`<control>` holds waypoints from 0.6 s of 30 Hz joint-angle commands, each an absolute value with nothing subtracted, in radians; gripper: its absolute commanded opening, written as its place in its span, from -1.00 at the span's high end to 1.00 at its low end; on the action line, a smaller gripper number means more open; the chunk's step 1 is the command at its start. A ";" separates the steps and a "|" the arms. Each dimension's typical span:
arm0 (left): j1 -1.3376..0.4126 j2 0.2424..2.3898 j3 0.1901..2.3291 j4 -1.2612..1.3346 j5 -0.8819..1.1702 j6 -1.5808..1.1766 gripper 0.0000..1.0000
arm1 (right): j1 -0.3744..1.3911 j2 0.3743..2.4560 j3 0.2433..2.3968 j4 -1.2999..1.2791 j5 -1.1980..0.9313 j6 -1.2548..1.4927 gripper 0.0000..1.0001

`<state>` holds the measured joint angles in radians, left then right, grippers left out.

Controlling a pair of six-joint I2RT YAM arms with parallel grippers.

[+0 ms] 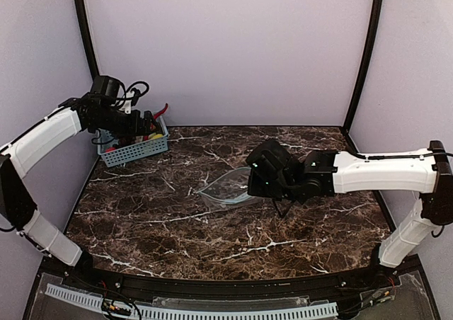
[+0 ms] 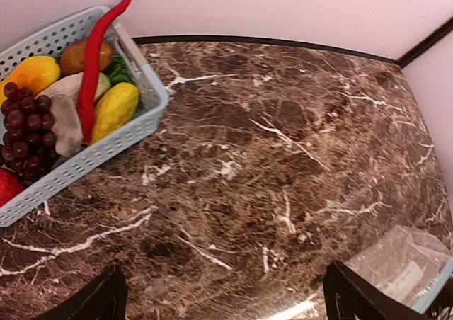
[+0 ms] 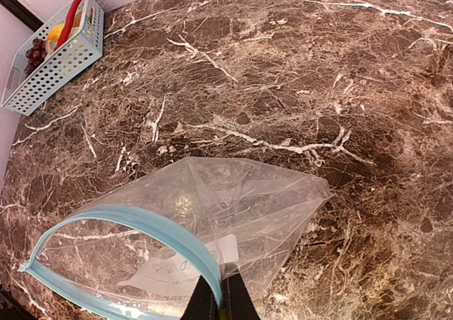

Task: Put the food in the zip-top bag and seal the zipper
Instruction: Pick up the fake fruit from the bin.

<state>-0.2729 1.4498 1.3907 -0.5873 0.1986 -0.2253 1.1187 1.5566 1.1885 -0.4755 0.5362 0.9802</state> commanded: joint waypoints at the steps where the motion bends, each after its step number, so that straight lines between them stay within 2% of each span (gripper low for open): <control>1: -0.154 1.577 1.455 -0.527 0.206 -0.185 -0.94 | 1.123 1.558 1.214 -0.451 0.520 0.949 0.95; 11: 0.052 1.821 1.564 -0.396 0.160 -0.214 -0.92 | 1.123 1.585 1.240 -0.437 0.500 0.921 0.94; 18: 0.082 1.964 1.622 -0.374 0.126 -0.170 -0.86 | 1.122 1.617 1.273 -0.434 0.482 0.906 0.93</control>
<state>0.0822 1.9148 1.5837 -0.3882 0.1516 -0.2047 1.1187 1.5917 1.2362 -0.4549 0.4957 0.9268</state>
